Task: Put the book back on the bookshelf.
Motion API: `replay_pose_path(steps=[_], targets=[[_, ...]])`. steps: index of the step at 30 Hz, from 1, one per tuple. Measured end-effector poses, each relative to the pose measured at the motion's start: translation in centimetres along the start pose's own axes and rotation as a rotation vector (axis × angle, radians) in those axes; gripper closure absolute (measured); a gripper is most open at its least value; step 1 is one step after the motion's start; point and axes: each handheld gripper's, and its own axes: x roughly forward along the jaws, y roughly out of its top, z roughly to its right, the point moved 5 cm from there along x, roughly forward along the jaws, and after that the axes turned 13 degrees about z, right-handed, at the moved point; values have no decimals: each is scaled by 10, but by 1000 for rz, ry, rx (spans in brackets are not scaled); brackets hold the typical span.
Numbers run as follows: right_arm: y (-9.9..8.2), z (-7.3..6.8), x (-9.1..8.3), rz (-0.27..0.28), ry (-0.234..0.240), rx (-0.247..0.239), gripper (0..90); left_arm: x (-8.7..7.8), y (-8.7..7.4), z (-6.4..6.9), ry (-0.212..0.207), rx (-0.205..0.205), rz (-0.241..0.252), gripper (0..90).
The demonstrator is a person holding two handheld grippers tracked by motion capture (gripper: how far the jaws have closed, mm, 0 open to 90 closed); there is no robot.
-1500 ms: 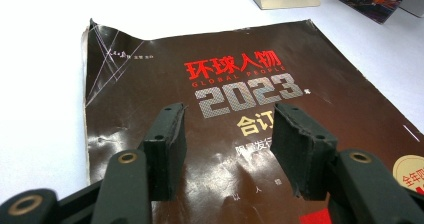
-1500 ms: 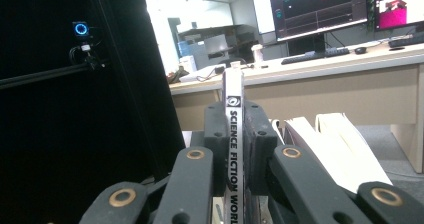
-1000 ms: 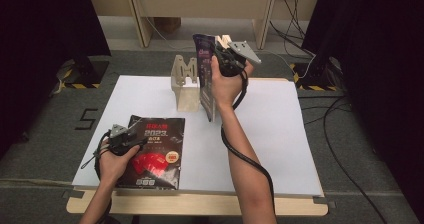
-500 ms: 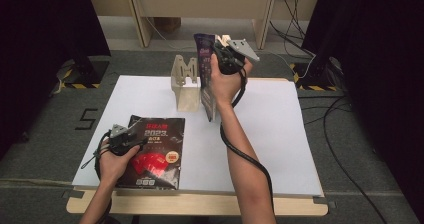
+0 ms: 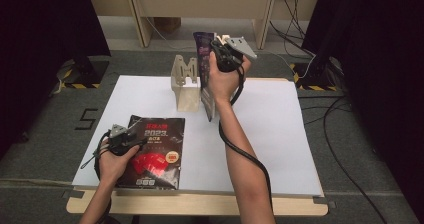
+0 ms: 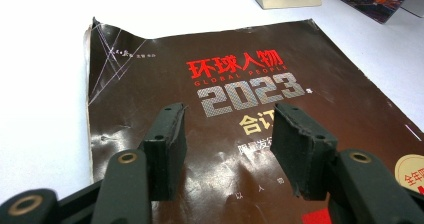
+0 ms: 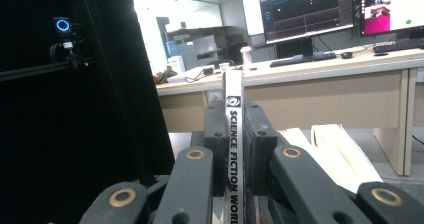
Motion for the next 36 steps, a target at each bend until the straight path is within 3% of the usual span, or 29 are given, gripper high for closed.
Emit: replay_pose_path(steps=[36], targets=[[-10,3,18,-18,-28,-30,837,0,0,0,2,-6,4,470]])
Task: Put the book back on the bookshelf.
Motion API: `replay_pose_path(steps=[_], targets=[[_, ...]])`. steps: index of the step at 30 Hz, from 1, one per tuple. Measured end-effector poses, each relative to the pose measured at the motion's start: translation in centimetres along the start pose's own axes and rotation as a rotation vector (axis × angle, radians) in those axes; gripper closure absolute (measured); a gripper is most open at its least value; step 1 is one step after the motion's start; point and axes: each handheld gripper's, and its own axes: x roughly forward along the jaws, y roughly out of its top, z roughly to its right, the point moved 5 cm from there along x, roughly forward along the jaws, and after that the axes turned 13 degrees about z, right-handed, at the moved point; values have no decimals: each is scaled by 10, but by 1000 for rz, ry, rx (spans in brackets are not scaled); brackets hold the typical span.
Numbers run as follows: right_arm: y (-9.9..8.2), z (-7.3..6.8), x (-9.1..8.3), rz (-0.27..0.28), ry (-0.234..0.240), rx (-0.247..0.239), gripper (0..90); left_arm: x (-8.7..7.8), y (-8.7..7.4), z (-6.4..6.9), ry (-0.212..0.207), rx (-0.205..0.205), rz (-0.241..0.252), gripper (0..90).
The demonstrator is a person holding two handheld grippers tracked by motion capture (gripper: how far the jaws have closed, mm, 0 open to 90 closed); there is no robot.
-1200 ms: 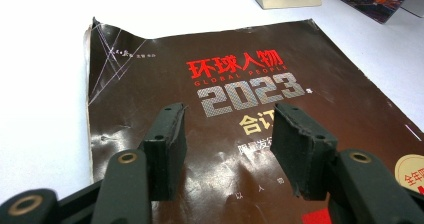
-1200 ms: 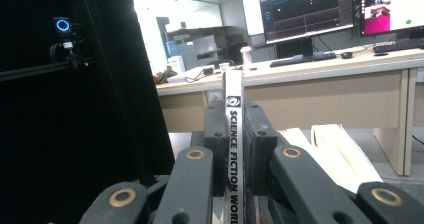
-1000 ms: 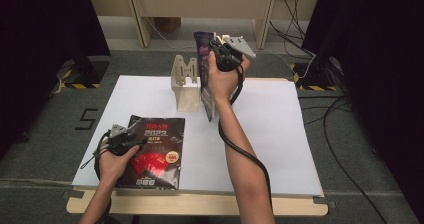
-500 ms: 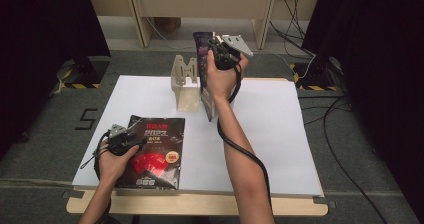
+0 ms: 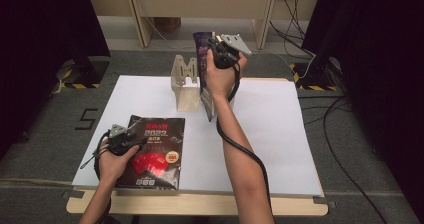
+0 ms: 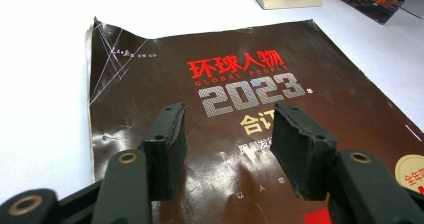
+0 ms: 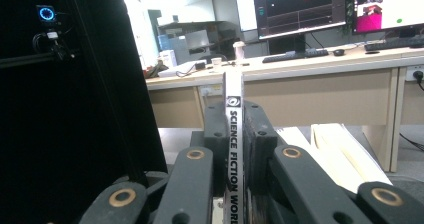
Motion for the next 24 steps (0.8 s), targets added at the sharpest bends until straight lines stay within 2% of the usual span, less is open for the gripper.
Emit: replay_pose_path(steps=[4,24], targets=[[-1,0,2,2,-2,-16,837,0,0,0,-1,0,0,470],[-7,-3,8,-7,-13,-26,837,1,-1,0,-4,0,-1,470]])
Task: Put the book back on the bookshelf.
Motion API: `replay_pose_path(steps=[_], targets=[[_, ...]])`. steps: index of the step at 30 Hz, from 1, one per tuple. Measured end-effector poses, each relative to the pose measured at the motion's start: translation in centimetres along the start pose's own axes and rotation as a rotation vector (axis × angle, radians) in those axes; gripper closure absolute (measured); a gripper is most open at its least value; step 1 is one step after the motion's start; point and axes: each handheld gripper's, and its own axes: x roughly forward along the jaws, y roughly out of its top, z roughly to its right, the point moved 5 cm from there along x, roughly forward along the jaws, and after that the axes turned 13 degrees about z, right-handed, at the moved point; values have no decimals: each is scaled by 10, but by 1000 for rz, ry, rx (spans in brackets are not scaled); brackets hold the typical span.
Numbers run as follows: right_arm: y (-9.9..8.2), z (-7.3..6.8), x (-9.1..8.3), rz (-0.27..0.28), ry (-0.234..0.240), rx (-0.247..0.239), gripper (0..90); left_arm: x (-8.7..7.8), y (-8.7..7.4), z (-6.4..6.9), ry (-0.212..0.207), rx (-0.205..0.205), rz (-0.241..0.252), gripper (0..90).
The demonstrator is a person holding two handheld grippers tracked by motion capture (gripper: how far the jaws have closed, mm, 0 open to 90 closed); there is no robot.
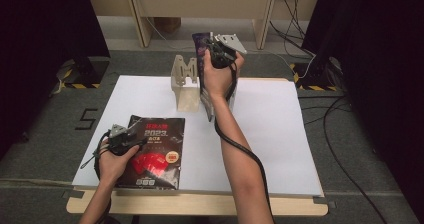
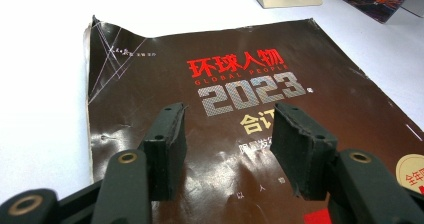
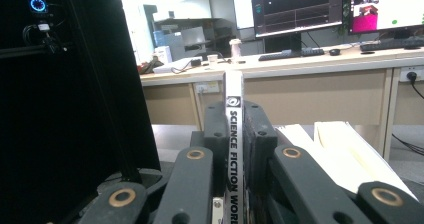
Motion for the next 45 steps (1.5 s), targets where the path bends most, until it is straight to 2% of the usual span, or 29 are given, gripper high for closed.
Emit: replay_pose_path(steps=[4,6,12,21,28,33,36,45], targets=[[-1,-3,0,-5,-4,-9,836,0,0,0,-1,0,2,470],[-1,-3,0,-7,-11,-29,836,0,0,0,-2,1,-1,470],[-2,-6,0,-6,-8,-28,837,0,0,0,0,-2,2,470],[-15,-5,3,-20,-17,-15,836,-1,0,-1,1,-1,-5,470],[-14,-7,0,-33,-17,-33,835,0,0,0,-1,-1,-3,469],[-13,-9,-8,-49,-14,-65,833,0,-1,0,-2,1,-5,470],[-12,-10,-14,-59,-9,-67,832,0,-1,0,-1,-1,-4,470],[-11,-8,-42,-74,23,-99,830,1,-2,2,-5,1,-8,469]])
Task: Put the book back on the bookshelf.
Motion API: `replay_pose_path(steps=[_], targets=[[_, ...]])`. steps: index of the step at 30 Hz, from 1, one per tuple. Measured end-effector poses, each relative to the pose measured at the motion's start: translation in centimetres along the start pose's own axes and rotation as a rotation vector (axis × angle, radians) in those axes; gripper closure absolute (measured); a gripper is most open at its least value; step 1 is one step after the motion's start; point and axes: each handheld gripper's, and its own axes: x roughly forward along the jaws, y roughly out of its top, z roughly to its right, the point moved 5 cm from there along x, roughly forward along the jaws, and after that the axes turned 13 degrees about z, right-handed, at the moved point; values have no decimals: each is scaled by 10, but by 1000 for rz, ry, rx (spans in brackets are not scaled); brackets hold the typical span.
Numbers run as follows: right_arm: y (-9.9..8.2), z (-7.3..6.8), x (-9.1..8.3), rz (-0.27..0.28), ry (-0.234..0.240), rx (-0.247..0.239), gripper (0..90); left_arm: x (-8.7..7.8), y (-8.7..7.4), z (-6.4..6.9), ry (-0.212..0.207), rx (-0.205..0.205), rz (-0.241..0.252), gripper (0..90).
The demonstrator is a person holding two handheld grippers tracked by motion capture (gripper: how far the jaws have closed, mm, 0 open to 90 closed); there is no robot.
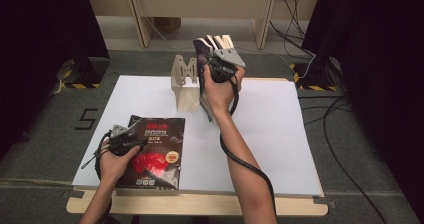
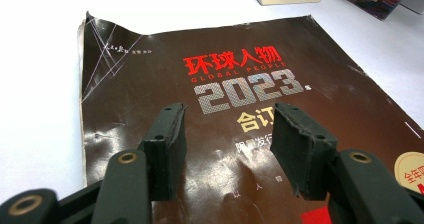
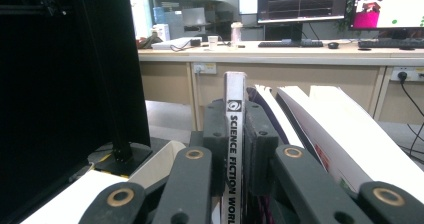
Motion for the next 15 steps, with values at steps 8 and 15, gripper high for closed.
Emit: replay_pose_path(steps=[8,15], targets=[[-2,8,-25,-15,21,5,825,0,0,0,2,-3,-3,469],[-6,11,-44,-25,33,-4,823,-1,0,0,3,-4,-3,470]])
